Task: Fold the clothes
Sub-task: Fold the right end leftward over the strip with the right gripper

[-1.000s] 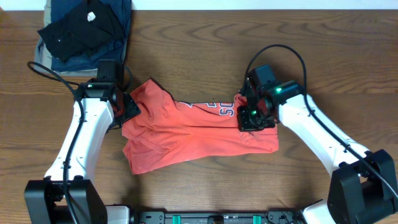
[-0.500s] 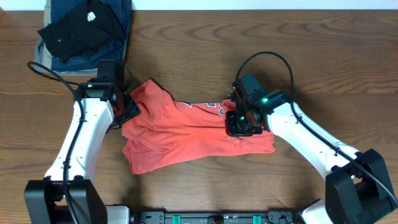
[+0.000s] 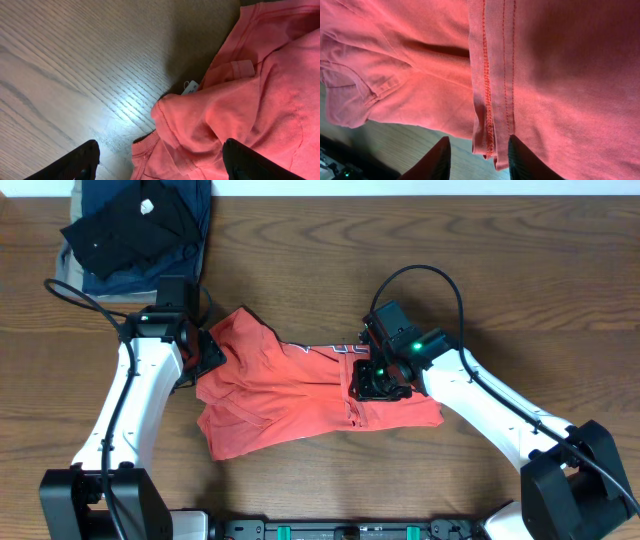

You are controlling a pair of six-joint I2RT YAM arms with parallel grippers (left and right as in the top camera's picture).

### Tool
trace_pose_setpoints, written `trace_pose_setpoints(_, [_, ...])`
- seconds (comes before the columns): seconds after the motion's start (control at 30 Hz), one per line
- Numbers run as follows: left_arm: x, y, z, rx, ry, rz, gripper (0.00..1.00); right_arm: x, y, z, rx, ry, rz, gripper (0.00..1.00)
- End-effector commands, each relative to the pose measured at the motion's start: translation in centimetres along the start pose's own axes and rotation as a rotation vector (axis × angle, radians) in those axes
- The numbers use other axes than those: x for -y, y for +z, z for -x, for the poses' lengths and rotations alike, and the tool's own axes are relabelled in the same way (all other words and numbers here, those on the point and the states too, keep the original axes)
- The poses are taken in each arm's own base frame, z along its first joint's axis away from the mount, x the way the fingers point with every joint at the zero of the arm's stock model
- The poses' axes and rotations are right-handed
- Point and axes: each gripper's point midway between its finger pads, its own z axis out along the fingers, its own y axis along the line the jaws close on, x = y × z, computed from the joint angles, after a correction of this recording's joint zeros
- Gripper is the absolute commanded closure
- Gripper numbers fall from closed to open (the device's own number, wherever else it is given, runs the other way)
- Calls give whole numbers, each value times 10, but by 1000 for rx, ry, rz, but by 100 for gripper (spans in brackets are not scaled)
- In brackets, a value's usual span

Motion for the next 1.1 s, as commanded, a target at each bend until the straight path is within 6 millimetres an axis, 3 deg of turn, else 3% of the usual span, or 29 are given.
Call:
trace_pose_setpoints(0.0, [-3, 3, -3, -12, -4, 15, 20, 4, -7, 6, 20, 32, 9, 62])
trace_pose_setpoints(0.13, [-3, 3, -3, -12, -5, 15, 20, 12, -9, 12, 37, 39, -2, 64])
trace_pose_setpoints(0.2, [-3, 3, -3, -11, -5, 14, 20, 15, -7, 14, 47, 37, -20, 71])
trace_pose_setpoints(0.33, [-3, 3, -3, -11, -5, 14, 20, 13, 9, 17, 42, 19, -30, 87])
trace_pose_setpoints(0.53, [-3, 3, -3, -12, -4, 15, 20, 20, 43, 21, 5, 49, -50, 98])
trace_pose_setpoints(0.8, [-3, 3, -3, -12, -4, 15, 20, 16, 69, 50, 88, -8, -13, 93])
trace_pose_setpoints(0.97, [-3, 3, -3, -12, -4, 15, 20, 18, 78, 71, 167, -30, -27, 87])
trace_pose_setpoints(1.07, [-3, 3, -3, -12, -4, 15, 20, 19, 73, 79, 193, -84, -31, 83])
